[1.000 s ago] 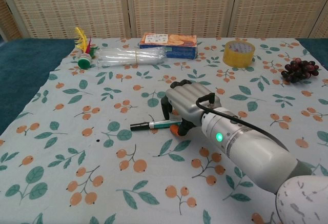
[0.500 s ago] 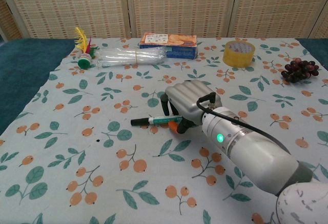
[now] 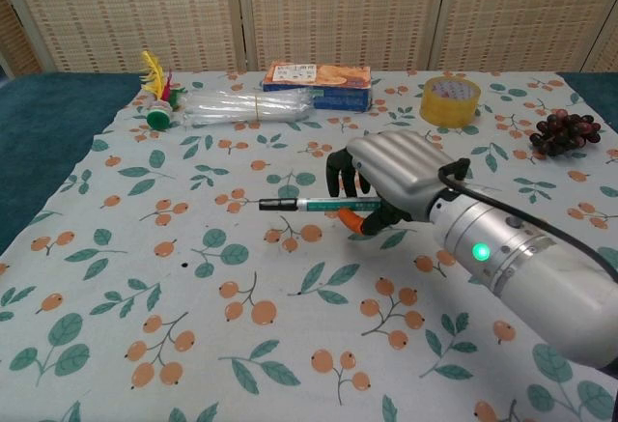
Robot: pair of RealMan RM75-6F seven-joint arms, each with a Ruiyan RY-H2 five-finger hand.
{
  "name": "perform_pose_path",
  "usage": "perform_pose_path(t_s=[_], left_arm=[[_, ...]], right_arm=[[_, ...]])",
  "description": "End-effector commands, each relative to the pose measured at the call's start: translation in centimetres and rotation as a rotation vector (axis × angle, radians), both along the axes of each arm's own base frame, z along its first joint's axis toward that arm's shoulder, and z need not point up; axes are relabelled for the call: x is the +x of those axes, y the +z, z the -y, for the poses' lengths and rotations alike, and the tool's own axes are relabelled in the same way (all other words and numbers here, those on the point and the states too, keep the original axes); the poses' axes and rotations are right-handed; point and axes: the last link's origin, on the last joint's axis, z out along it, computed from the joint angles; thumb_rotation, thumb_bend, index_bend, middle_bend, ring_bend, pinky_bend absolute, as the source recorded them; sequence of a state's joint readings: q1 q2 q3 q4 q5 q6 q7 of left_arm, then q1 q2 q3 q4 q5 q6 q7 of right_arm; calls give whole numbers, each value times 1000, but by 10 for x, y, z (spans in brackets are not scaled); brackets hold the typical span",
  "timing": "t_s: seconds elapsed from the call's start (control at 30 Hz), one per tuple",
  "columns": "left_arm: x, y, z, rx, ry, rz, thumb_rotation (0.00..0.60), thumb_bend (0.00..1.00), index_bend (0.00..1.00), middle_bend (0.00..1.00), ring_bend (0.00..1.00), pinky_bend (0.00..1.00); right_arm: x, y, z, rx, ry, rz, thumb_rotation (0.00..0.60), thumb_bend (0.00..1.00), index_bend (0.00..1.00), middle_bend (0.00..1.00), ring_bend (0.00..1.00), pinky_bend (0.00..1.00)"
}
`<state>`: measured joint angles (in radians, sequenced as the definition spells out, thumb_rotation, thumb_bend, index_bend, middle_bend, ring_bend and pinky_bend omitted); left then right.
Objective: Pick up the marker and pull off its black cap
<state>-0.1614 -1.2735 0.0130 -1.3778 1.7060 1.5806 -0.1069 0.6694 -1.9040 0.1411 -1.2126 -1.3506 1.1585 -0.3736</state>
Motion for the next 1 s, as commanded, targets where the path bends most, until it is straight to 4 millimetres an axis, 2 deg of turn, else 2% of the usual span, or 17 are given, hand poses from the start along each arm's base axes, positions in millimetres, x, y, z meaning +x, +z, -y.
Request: perform_pose_path(t_s=[0.03, 0.17, 0.27, 0.37, 0.5, 0.63, 0.77, 1.0], left_arm=[[17, -12, -7, -28, -49, 53, 600, 464, 47, 70, 53, 285], [47, -25, -21, -103, -85, 134, 600, 464, 109, 185, 204, 433], [76, -38, -33, -168, -85, 238, 600, 467, 185, 334, 334, 567], [102, -51, -43, -277, -23, 357, 600, 466, 221, 412, 386, 637], [130, -59, -59, -381, 66, 500, 600, 464, 224, 431, 388, 651], [149, -60, -77, -432, 140, 572, 600, 464, 225, 431, 388, 660], [160, -59, -85, -431, 167, 570, 600, 457, 221, 414, 387, 665], [173, -62, -100, -451, 247, 622, 600, 429, 200, 308, 408, 680]], right_arm=[[-18, 32, -1, -26, 7, 59, 600, 391, 911, 767, 459, 219], [-27, 55, -2, -36, -11, 140, 600, 390, 911, 767, 459, 219], [-37, 68, -6, -27, -47, 253, 600, 391, 911, 767, 459, 219], [-49, 74, -8, -33, -94, 390, 600, 390, 911, 767, 459, 220], [-56, 59, -5, -2, -183, 558, 600, 390, 911, 767, 459, 220], [-46, 32, 0, 65, -224, 644, 600, 390, 911, 767, 459, 220], [-30, 17, 3, 106, -233, 728, 600, 390, 911, 768, 459, 221], [-15, 3, -1, 222, -236, 797, 600, 391, 911, 767, 459, 221]])
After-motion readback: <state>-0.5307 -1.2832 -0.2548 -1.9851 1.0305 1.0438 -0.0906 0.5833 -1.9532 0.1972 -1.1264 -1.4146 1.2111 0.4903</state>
